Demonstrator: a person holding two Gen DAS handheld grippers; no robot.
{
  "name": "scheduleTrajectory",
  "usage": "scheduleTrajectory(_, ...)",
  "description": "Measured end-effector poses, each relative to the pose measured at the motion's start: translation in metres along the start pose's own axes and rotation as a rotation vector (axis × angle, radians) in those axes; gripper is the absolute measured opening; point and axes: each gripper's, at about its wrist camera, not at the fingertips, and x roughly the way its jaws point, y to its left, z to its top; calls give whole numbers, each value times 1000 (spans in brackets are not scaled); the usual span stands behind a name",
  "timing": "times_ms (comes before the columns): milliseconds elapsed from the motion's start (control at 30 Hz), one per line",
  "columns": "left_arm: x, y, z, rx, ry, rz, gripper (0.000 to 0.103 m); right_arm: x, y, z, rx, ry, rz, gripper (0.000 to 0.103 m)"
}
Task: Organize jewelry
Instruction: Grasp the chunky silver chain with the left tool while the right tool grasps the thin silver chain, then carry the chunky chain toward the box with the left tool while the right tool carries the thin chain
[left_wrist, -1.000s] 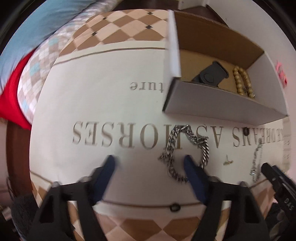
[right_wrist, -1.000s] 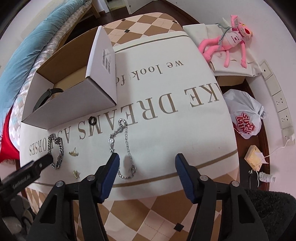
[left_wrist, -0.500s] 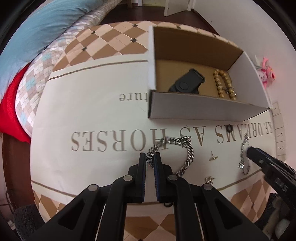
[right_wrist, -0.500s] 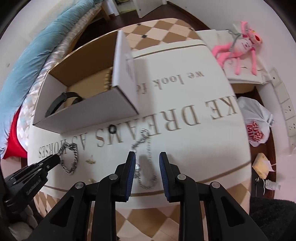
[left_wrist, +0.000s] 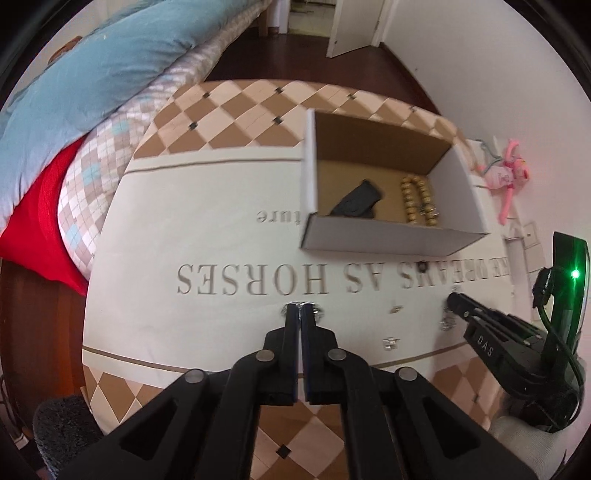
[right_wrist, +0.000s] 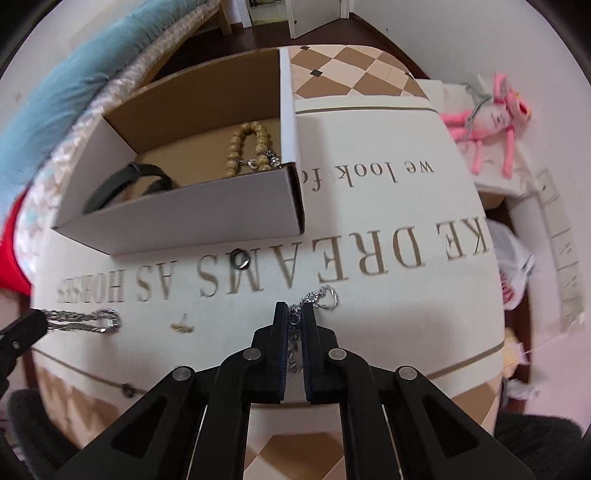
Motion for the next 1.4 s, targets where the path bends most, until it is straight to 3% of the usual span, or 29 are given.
scheduleTrajectory(400, -50, 2, 34, -31, -86, -145, 1, -110, -5, 12, 29, -153, 242, 6)
scheduleTrajectory(533, -39, 21, 31, -93, -63, -134, 5, -126, -4, 15, 29, -171, 289, 6)
scheduleTrajectory(600, -20, 30, 25, -113, -17, -104, 16, -123, -3, 13, 29, -168, 286, 6)
scheduleTrajectory(667, -5, 35, 18, -111, 2, -61, 63, -111, -5, 6, 39, -145, 277, 6)
scheduleTrajectory(700, 6, 38, 13, -110, 16, -46, 68, -103, -6, 2, 40, -132, 268, 6)
scheduleTrajectory(833, 41, 45, -2, -128, 84, -6, 68, -67, -11, -16, 65, -69, 236, 6)
scheduleTrajectory(1000, 78, 45, -10, -170, 167, -48, 68, -35, -19, -33, 103, -21, 198, 6)
scheduleTrajectory(1167, 86, 28, -5, -122, 143, -26, 66, -23, -23, -37, 122, 1, 176, 6)
scheduleTrajectory(1200, 86, 21, -3, -87, 130, -11, 60, -21, -24, -37, 121, 3, 169, 6)
scheduleTrajectory(1267, 85, 10, -3, -17, 110, 28, 12, -17, -26, -37, 124, 11, 160, 6)
scheduleTrajectory(1400, 84, 4, -8, 13, 110, 24, 6, -15, -29, -37, 134, 19, 151, 6)
